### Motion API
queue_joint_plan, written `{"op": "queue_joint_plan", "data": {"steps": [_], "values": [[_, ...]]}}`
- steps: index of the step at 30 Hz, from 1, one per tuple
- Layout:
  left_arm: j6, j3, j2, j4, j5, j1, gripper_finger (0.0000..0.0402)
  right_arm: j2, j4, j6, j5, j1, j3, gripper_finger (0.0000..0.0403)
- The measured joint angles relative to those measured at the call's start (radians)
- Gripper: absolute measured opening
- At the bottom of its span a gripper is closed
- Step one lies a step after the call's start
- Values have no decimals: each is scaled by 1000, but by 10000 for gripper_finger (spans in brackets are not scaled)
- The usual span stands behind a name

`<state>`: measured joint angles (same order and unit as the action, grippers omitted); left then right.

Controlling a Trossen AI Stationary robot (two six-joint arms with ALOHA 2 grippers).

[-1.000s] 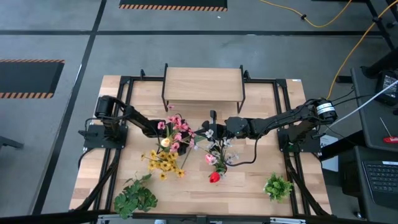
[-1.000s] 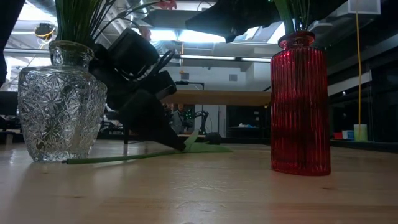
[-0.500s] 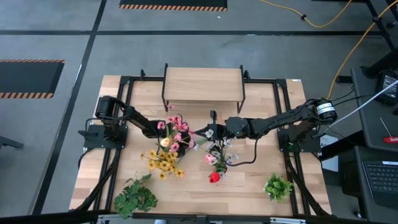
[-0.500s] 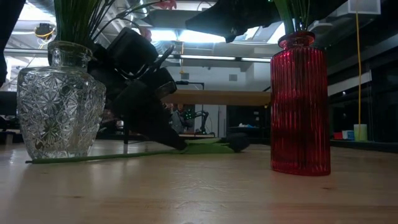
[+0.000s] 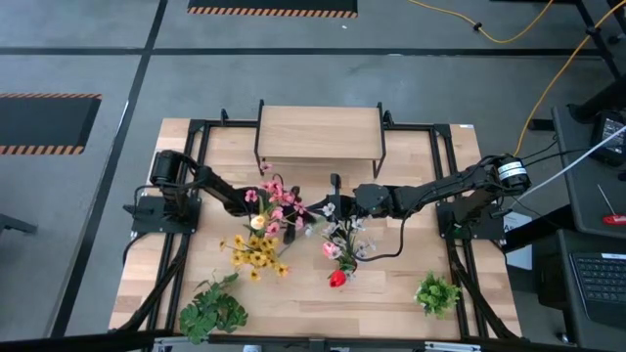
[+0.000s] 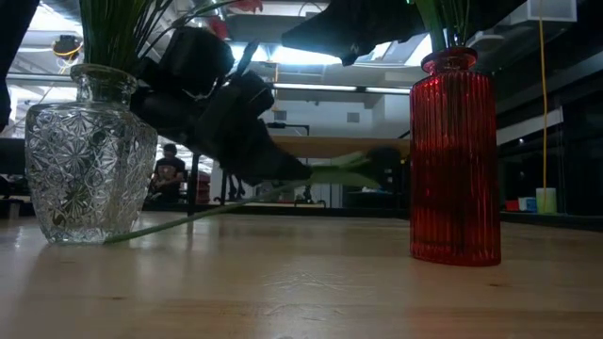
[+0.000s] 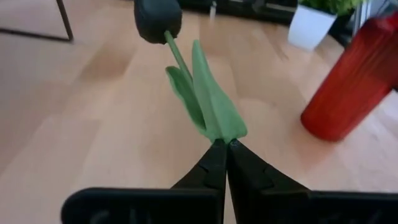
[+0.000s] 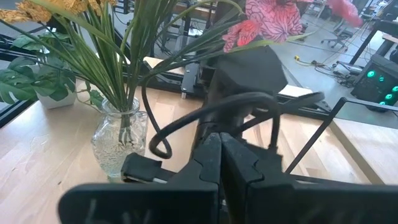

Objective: Pick and place flowers into a vace then onto a shelf
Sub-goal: Put the black tulip into the transparent vase

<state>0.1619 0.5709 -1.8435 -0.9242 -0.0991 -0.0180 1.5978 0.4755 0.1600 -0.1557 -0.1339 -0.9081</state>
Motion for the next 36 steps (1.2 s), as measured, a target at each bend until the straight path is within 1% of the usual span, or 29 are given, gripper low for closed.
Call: {"op": "queue_joint_plan", "data": {"steps": [6,9,13,18,22,28,32,36], "values": [[2,0,1,-36,2,-34,3,0,0,-1,0,0,0,5],[-3,-5,26,-50,1,-48,2,0,-1,-1,0,0,0,5],[-34,-8,84,-48,-50,-73,3,0,-12,-1,0,0,0,5],[-46,-8,144,-37,-52,-129,3,0,-17,-5,0,0,0,5],[-86,-8,174,-37,-52,-177,3,0,-15,-4,0,0,0,5],[-115,-8,215,-33,-54,-238,2,0,47,55,-2,3,0,5],[-132,-8,264,-26,-95,-264,3,0,56,56,-3,7,0,5],[-181,-8,336,40,-108,-286,3,0,57,56,-4,7,0,5]]}}
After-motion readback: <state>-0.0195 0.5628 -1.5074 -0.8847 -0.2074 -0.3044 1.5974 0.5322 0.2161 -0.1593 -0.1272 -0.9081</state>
